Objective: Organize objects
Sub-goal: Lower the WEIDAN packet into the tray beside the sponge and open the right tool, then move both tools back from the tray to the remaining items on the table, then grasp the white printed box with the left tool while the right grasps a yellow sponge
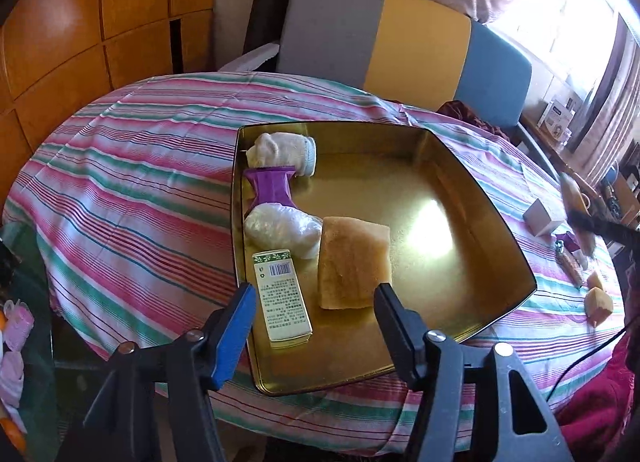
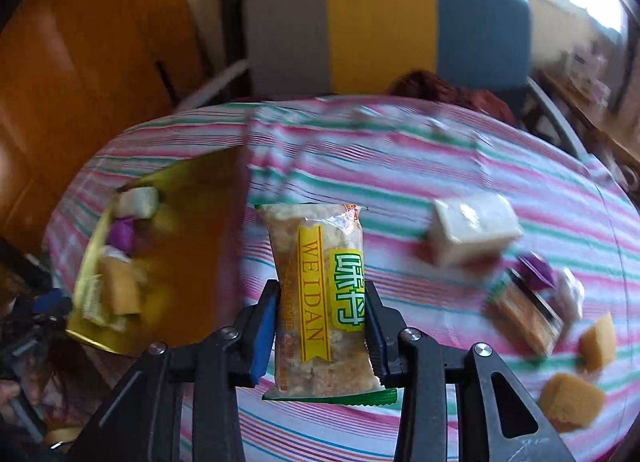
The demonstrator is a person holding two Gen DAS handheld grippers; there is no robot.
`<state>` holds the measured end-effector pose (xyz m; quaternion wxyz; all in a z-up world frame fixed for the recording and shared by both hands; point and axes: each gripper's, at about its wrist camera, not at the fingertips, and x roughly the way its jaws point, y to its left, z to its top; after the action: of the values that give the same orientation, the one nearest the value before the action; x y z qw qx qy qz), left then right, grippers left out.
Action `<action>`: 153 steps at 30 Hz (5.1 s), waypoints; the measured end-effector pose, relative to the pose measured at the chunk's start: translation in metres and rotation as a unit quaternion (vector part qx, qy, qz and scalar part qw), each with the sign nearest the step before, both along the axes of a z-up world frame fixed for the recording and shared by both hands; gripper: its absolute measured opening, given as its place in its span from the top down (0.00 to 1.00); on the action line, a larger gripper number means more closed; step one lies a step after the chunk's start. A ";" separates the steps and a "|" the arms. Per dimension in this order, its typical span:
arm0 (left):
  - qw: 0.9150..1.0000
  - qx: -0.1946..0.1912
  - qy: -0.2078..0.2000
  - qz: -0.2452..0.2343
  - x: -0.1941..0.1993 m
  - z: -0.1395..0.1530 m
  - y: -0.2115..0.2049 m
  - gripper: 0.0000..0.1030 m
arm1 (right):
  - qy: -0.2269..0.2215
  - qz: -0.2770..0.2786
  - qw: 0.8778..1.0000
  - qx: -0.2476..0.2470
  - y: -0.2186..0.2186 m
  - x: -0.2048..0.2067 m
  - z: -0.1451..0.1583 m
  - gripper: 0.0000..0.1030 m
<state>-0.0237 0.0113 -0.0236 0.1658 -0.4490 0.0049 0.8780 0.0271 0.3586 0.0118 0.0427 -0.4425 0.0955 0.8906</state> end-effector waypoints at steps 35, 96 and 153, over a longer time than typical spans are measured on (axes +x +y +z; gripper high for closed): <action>0.998 0.028 -0.001 0.056 -0.006 -0.007 -0.049 0.44 | -0.104 0.156 0.982 -0.030 -0.197 -0.077 -0.076 0.35; 0.948 -0.043 -0.009 -0.314 0.067 0.000 0.240 0.44 | 0.016 -0.473 0.869 -0.146 0.265 0.218 -0.060 0.23; 0.870 -0.164 0.056 -0.461 -0.016 -0.027 0.479 0.20 | -0.108 -0.331 0.935 -0.073 0.225 0.157 -0.085 0.28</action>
<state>-0.0400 0.4903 -0.0505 0.4748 -0.3664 0.3649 0.7121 0.1841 0.5839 -0.0730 0.3125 -0.4810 0.2964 0.7636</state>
